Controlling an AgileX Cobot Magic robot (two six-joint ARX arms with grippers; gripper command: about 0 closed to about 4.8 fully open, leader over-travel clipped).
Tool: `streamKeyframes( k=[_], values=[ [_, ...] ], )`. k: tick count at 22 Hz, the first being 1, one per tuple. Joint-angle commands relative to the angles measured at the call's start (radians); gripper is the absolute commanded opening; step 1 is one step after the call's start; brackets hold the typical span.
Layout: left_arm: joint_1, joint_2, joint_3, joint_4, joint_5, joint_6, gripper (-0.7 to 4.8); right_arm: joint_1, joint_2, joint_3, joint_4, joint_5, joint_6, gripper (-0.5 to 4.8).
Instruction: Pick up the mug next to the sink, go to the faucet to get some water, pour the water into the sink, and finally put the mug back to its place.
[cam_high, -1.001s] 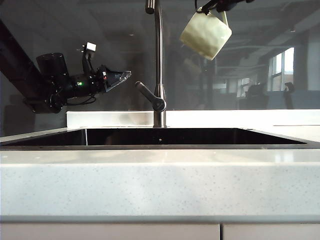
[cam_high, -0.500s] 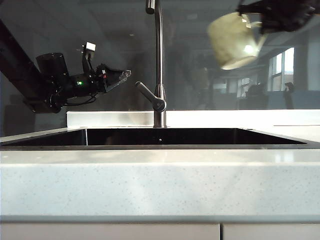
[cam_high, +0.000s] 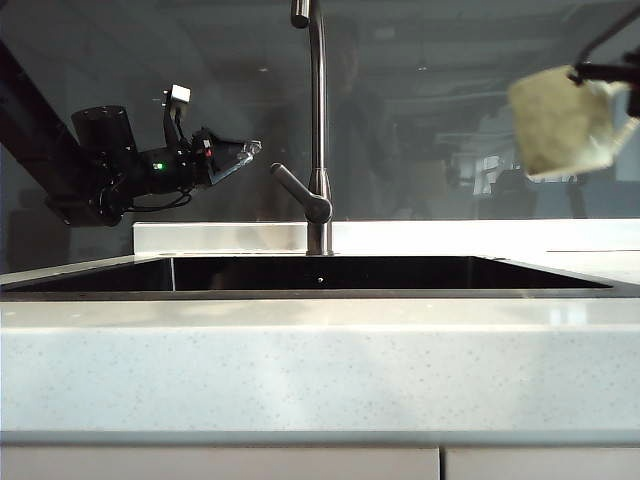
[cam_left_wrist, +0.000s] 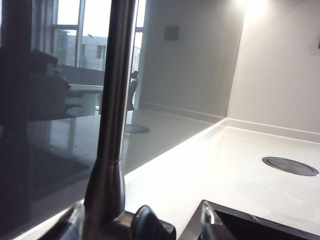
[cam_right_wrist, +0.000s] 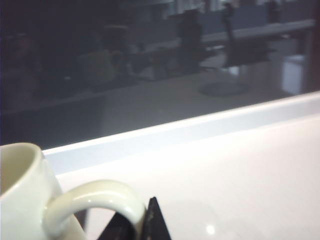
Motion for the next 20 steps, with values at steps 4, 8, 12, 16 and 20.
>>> streamKeyframes(
  k=[4, 8, 12, 16, 20],
  values=[
    [-0.001, -0.007, 0.003, 0.013, -0.003, 0.000, 2.96, -0.050, 0.037, -0.052, 0.130, 0.030, 0.072, -0.05],
    [-0.004, -0.007, 0.003, 0.013, -0.003, -0.001, 2.96, -0.055, 0.145, -0.051, 0.224, 0.027, 0.072, -0.05],
    [-0.004, -0.007, 0.003, 0.013, -0.003, -0.001, 2.96, -0.055, 0.250, -0.049, 0.329, 0.027, 0.072, -0.05],
    [-0.004, -0.007, 0.003, 0.013, -0.002, -0.001, 2.96, -0.055, 0.332, -0.049, 0.394, 0.027, 0.072, -0.05],
    [-0.004, -0.007, 0.003, 0.013, -0.002, -0.001, 2.96, -0.055, 0.357, -0.047, 0.396, 0.027, 0.072, -0.05]
  ],
)
